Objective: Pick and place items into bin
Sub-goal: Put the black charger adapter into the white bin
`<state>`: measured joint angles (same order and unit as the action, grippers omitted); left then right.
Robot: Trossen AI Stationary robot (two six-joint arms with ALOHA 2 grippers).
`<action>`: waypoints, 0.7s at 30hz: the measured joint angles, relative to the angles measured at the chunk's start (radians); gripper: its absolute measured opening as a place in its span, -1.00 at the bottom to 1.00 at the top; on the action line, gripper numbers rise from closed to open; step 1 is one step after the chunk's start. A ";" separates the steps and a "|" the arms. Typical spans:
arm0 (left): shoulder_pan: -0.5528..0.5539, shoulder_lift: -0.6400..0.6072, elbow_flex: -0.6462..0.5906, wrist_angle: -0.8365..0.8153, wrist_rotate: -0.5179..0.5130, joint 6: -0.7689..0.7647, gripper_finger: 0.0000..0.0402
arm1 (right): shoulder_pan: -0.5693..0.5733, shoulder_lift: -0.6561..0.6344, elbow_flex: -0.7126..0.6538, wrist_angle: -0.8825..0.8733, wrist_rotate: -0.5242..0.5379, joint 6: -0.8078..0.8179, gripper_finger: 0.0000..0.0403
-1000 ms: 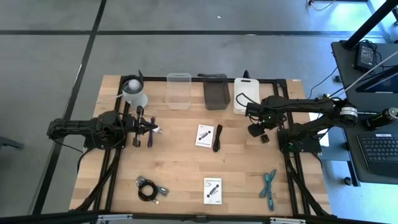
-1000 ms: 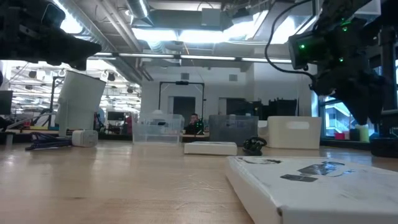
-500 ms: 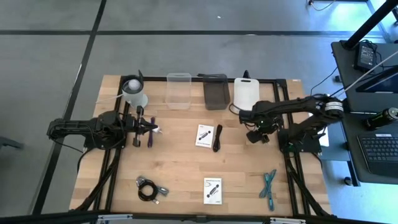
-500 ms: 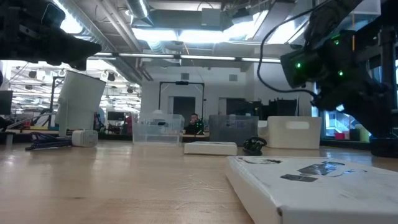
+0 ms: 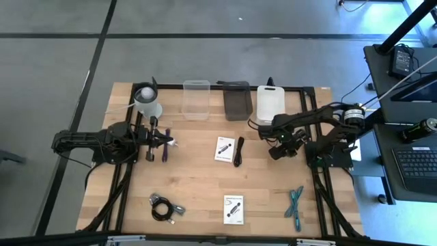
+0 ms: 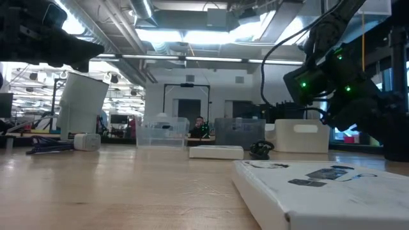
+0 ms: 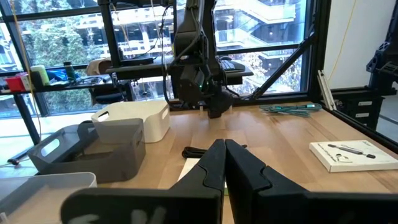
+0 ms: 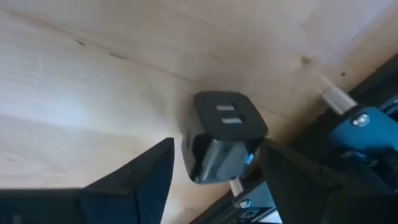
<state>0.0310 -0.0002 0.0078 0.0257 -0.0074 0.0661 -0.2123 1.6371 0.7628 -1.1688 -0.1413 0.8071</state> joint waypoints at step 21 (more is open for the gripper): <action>0.000 0.000 0.000 0.000 0.000 0.000 -0.98 | 0.000 0.026 -0.001 0.071 -0.028 -0.050 -0.29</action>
<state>0.0311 -0.0002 0.0082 0.0254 -0.0074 0.0658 -0.2123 1.6627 0.7620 -1.0974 -0.1690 0.7570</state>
